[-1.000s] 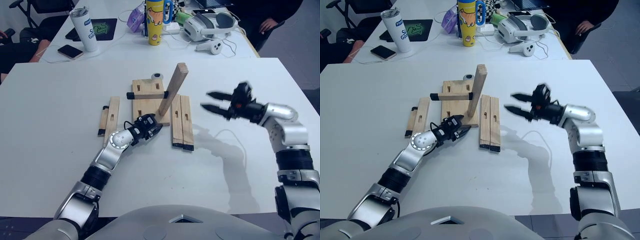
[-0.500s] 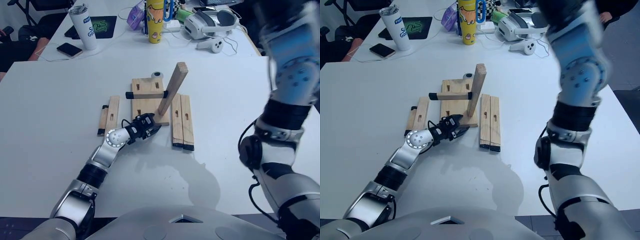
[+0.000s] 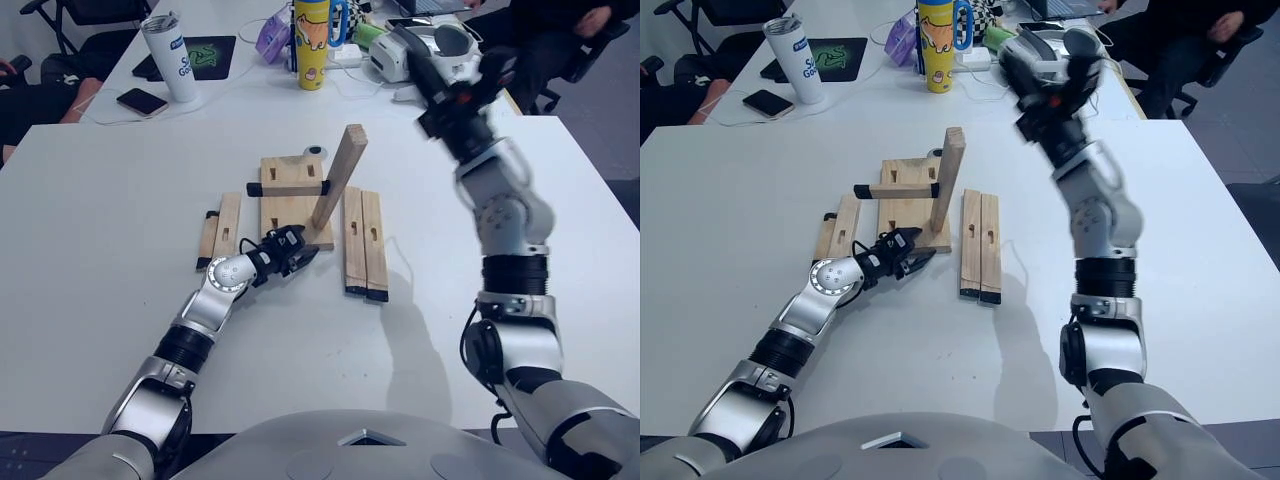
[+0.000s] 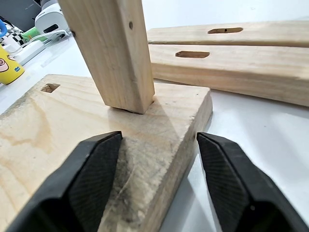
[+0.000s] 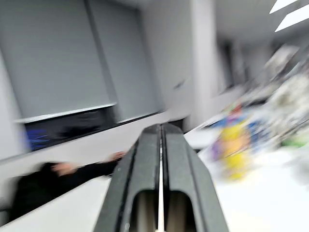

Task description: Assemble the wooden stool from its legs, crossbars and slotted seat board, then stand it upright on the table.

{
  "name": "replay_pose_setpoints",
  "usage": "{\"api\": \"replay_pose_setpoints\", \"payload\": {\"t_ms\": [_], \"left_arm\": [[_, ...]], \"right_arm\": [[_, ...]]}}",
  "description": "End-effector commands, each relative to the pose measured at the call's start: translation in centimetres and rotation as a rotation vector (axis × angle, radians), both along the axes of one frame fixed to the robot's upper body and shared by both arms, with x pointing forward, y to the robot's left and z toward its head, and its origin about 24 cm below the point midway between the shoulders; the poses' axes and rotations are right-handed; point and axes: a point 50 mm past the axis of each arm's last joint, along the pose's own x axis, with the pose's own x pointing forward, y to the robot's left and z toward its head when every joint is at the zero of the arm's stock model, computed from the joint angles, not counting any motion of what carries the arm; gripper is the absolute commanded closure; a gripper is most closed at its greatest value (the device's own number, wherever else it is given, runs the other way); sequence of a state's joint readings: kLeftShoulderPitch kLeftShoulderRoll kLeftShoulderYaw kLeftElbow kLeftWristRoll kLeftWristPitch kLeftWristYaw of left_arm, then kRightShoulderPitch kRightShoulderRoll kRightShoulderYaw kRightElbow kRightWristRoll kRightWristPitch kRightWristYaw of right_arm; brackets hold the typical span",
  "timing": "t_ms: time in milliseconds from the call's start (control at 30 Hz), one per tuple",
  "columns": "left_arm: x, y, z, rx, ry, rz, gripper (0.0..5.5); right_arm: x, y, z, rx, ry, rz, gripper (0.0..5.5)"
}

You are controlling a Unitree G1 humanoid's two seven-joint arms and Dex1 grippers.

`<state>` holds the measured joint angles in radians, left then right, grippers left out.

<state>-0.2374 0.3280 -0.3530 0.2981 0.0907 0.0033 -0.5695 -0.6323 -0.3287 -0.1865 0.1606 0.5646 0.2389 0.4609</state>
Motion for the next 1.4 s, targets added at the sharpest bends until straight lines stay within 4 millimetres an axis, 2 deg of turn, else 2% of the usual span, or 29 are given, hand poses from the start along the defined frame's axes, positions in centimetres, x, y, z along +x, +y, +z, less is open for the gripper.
{"api": "replay_pose_setpoints", "payload": {"t_ms": [33, 133, 200, 300, 367, 600, 700, 833, 933, 1033, 1133, 1167, 1267, 1400], "left_arm": [[-2.9, 1.9, -4.1, 0.07, 0.2, 0.026, 2.62], [-2.3, 1.5, -2.6, -0.033, 0.125, 0.031, 2.62], [-2.2, 1.5, -1.7, -0.096, 0.076, 0.032, 2.62], [-2.3, 1.9, -1.4, -0.151, 0.063, 0.053, 2.62], [-2.5, 2.3, -1.7, -0.149, 0.07, 0.072, 2.62], [-2.8, 2.8, -1.8, -0.135, 0.071, 0.072, 2.62], [-2.8, 2.7, -1.7, -0.137, 0.066, 0.069, 2.62], [-3.1, 2.6, -1.7, -0.138, 0.066, 0.068, 2.62], [-3.4, 2.3, -2.0, -0.142, 0.068, 0.071, 2.62], [-3.8, 1.9, -2.3, -0.144, 0.074, 0.072, 2.62], [-4.0, 1.7, -2.3, -0.147, 0.076, 0.074, 2.62], [-4.0, 1.7, -2.3, -0.147, 0.076, 0.076, 2.62], [-4.0, 1.7, -2.2, -0.148, 0.072, 0.08, 2.62], [-4.1, 1.6, -2.0, -0.149, 0.069, 0.068, 2.62]], "right_arm": [[-3.7, -0.8, -9.3, -0.231, 0.316, 0.01, 5.49], [-8.0, 0.4, -14.0, -0.419, 0.488, 0.127, 5.49], [-9.9, 1.1, -15.2, -0.428, 0.548, 0.159, 5.49], [-11.7, 2.7, -15.7, -0.405, 0.59, 0.242, 5.49], [-11.9, 3.4, -15.6, -0.408, 0.612, 0.27, 5.49], [-12.9, 3.5, -16.6, -0.531, 0.802, 0.263, 5.49], [-13.1, 3.2, -16.6, -0.549, 0.852, 0.242, 5.49], [-12.9, 1.3, -16.8, -0.713, 0.871, 0.161, 5.49], [-11.4, 0.1, -15.7, -0.763, 0.763, 0.073, 5.49], [-10.3, 0.6, -14.2, -0.741, 0.618, 0.06, 5.49], [-9.8, 1.5, -11.7, -0.608, 0.434, 0.04, 5.49], [-9.8, 1.4, -11.2, -0.57, 0.417, 0.007, 5.28], [-11.0, 2.5, -10.9, -0.413, 0.464, -0.004, 4.91], [-12.3, 3.9, -11.2, -0.228, 0.616, -0.099, 4.28]]}}
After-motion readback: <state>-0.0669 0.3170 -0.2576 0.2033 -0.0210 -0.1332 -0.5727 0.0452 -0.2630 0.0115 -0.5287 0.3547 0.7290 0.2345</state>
